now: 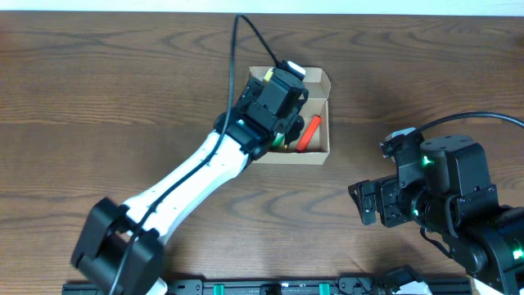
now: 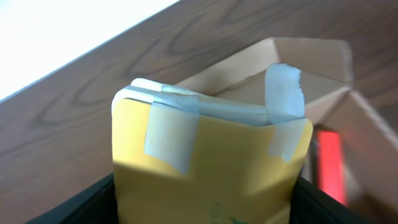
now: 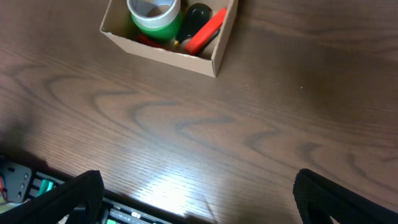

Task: Pack container
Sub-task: 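Insert the yellow sticky-note pad into the box and release it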

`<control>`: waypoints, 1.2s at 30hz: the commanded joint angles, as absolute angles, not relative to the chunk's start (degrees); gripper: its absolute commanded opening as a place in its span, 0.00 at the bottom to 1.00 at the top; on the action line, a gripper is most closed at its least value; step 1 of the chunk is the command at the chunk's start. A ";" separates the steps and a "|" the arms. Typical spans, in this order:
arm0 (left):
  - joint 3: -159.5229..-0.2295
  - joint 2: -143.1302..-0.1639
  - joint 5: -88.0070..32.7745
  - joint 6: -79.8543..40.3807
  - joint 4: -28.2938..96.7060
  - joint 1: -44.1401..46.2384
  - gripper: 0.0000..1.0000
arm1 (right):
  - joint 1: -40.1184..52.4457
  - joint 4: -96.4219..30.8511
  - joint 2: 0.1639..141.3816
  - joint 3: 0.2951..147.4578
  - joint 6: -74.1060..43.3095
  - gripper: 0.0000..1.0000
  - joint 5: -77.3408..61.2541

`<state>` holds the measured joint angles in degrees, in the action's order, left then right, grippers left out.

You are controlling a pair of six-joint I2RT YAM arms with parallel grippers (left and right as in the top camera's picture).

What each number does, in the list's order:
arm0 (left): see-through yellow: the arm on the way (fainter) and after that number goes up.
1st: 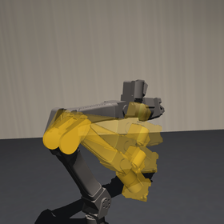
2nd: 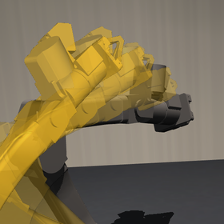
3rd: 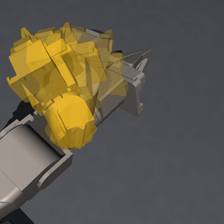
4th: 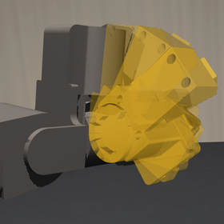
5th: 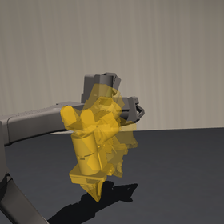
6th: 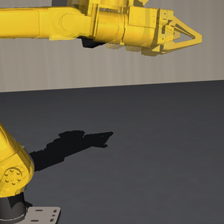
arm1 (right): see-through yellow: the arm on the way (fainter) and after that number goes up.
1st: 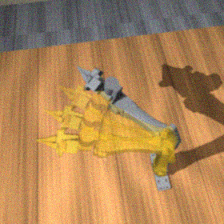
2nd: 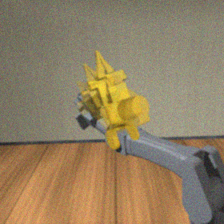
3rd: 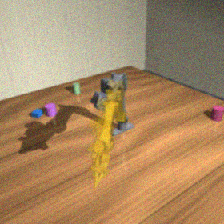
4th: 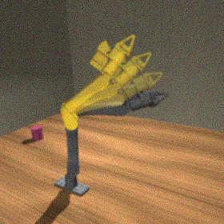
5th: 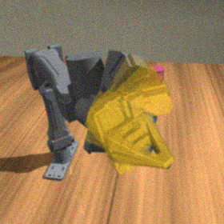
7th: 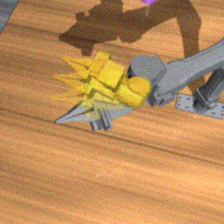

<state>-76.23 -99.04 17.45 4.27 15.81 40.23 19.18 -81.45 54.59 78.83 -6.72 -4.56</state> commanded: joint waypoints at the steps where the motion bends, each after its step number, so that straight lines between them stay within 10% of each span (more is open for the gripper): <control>1: -77.54 -99.18 23.86 9.52 12.95 40.25 0.78 | 18.79 -81.56 54.28 78.83 -6.13 0.99 -4.95; 19: -77.87 -102.91 28.71 14.11 12.64 40.73 0.75 | 18.79 -81.67 54.28 78.83 -6.13 0.99 -4.95; 36: -77.87 -104.84 18.31 14.15 22.00 43.92 0.95 | 18.79 -81.67 54.28 78.83 -6.13 0.99 -4.95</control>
<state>-76.62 -105.45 20.86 13.96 21.26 43.79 19.18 -81.60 54.59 78.83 -6.70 -4.56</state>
